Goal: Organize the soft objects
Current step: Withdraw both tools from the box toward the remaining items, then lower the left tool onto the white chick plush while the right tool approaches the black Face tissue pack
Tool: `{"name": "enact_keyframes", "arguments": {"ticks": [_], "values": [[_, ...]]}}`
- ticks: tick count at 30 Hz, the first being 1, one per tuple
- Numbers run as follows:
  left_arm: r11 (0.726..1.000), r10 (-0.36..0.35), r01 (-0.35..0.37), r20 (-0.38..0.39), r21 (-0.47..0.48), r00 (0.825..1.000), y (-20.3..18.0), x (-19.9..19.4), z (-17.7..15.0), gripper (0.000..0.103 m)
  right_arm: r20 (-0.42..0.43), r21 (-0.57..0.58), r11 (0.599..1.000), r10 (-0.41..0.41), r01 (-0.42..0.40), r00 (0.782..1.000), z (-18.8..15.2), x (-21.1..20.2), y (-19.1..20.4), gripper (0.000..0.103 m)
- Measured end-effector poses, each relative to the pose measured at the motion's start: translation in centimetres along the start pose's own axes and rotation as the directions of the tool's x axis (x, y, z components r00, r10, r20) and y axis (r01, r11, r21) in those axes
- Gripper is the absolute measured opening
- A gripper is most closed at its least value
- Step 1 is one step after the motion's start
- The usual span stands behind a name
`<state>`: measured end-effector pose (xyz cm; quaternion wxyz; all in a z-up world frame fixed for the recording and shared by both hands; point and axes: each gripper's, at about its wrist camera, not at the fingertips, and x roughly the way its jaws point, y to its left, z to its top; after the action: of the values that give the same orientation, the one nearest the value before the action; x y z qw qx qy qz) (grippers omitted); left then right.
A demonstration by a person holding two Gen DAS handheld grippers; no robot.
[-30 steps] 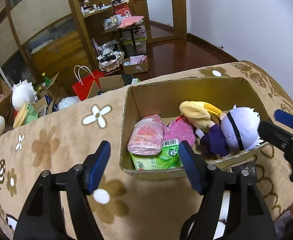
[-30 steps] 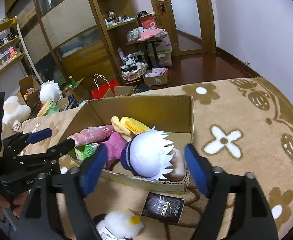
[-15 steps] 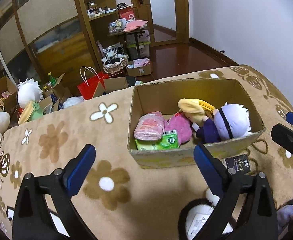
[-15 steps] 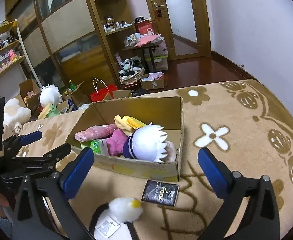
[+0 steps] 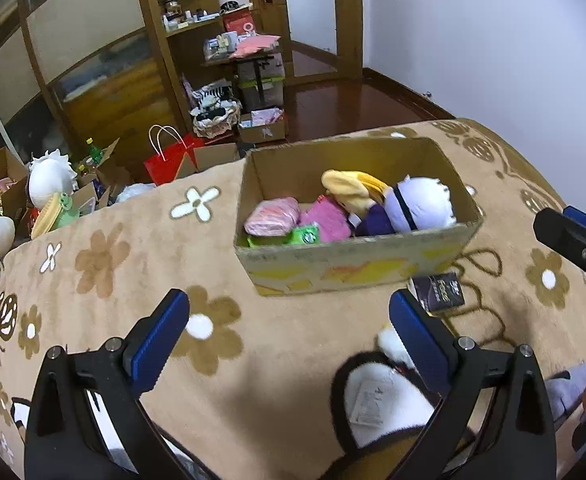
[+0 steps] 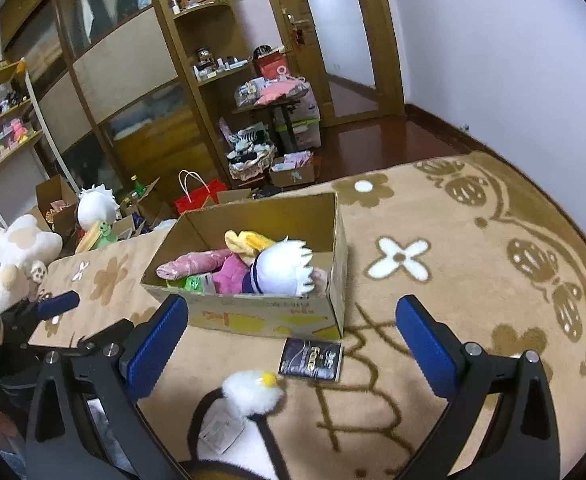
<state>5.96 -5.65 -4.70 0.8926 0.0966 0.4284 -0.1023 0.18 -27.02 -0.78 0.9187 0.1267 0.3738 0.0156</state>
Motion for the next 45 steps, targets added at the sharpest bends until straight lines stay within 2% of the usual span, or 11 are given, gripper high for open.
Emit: {"name": "enact_keyframes", "arguments": {"ticks": [10, 23, 31, 39, 45], "values": [[0.999, -0.029, 0.030, -0.037, 0.041, 0.999, -2.0, 0.5, -1.5, 0.099, -0.095, 0.037, 0.999, 0.003, 0.000, 0.995, -1.3, 1.3, -0.7, 0.103], [0.994, -0.112, 0.112, -0.057, 0.005, 0.992, -3.9, 2.7, -2.0, 0.099, -0.152, 0.053, 0.998, -0.009, 0.017, 0.988, -1.9, 3.5, -1.4, 0.103], [0.985, -0.171, 0.168, -0.113, -0.032, 0.979, -4.5, 4.9, -2.3, 0.099, -0.193, 0.086, 0.996, -0.001, 0.018, 0.981, -2.2, 5.2, -2.2, 0.103], [0.987, -0.159, 0.162, -0.145, 0.009, 0.977, -5.5, 6.6, -2.8, 0.099, -0.243, 0.126, 0.992, 0.010, 0.021, 0.970, -2.5, 7.2, -2.9, 0.103], [0.981, -0.186, 0.194, -0.178, 0.031, 0.966, -6.5, 7.7, -3.2, 0.099, -0.282, 0.141, 0.990, 0.017, 0.024, 0.959, -2.8, 8.7, -3.1, 0.103]]}}
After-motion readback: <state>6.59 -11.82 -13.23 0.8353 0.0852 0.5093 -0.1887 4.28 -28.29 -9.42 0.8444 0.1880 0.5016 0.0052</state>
